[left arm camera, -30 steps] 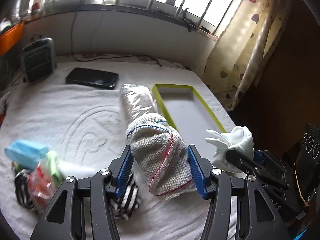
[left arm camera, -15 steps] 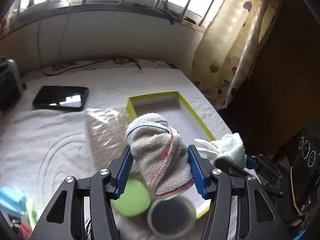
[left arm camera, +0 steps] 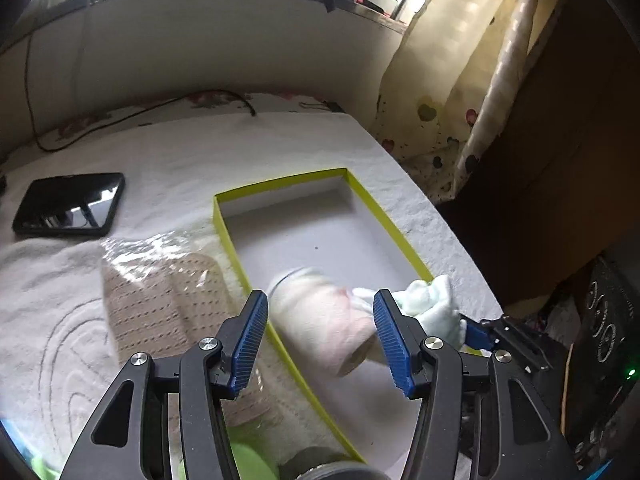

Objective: Organize soft objects
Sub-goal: 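Carry both socks over the yellow-rimmed box with both tools, then open both tools to drop the socks inside the box, then withdraw both tools from the box back toward the clothing pile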

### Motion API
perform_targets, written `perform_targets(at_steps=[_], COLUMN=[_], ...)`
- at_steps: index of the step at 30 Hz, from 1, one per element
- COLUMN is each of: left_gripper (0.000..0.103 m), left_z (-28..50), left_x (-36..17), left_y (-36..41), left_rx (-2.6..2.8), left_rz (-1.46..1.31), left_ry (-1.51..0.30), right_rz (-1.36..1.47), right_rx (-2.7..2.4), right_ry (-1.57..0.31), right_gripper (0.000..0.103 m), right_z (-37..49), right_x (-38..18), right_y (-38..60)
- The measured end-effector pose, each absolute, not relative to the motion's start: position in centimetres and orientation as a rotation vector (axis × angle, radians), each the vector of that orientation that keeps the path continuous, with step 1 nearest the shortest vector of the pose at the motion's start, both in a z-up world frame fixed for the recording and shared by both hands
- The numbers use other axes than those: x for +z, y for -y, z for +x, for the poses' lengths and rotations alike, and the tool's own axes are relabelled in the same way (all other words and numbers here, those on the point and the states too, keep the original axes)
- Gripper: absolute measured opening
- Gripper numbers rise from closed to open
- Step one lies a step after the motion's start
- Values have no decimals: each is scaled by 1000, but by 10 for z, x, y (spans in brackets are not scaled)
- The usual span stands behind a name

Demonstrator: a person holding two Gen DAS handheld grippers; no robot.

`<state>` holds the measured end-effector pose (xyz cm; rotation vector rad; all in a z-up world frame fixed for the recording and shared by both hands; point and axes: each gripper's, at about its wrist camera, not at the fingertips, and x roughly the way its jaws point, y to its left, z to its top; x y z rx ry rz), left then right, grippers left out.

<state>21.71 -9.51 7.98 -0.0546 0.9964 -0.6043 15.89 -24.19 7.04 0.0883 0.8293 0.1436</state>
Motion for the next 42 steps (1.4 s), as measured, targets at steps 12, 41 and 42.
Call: perform_targets(at_steps=[12,41,42], left_gripper=[54,54,54], left_z=[228,180,178], left_x=[68,95,95], left_y=[99,37,36], left_rx=[-603,-516,-515], left_rz=[-53,-118,-118], left_ry=[-1025,-954,-955], right_rz=[66,83,71], right_rx=[108,88,92], right_ry=[-862,-840,-857], right_gripper=[41,73,73], right_z=[171,117,117], right_x=[55,57,54], right_y=[241,236,233])
